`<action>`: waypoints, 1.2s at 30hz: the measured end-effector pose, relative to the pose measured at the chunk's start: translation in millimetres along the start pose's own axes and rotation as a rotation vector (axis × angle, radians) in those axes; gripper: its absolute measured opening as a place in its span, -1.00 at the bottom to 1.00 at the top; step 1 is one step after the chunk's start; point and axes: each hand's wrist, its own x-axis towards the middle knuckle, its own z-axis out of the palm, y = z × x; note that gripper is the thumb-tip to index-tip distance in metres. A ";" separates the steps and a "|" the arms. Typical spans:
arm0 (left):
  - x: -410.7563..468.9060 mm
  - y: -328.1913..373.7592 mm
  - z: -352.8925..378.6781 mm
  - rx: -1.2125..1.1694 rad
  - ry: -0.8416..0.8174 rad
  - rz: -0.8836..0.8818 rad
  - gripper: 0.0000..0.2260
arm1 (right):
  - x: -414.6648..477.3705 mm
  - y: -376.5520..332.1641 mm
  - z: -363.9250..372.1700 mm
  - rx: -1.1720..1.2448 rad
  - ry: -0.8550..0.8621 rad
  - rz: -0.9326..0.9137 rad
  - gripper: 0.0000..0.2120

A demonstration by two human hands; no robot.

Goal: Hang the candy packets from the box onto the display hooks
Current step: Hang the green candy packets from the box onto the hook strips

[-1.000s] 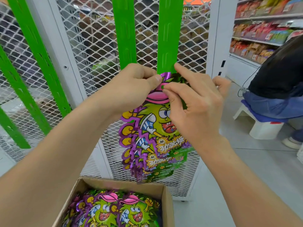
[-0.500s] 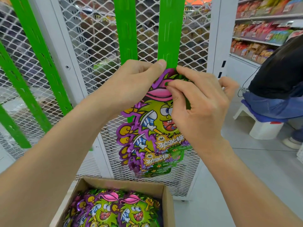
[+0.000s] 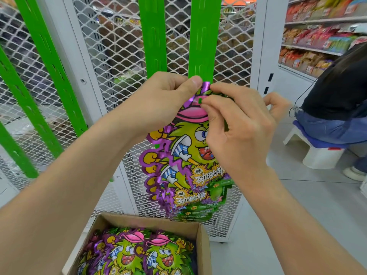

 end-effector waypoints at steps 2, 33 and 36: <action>0.9 -1.5 0.6 0.040 0.008 0.011 -0.34 | -1.8 0.2 -1.1 0.000 -0.009 -0.011 -0.83; -247.2 -323.3 127.4 0.616 -0.807 -0.617 -0.01 | -187.8 -101.2 -23.7 0.138 -2.127 -0.312 -0.95; -244.1 -338.0 153.0 0.472 -0.479 -0.749 -0.13 | -201.4 -104.2 -21.4 0.113 -2.169 -0.317 -0.91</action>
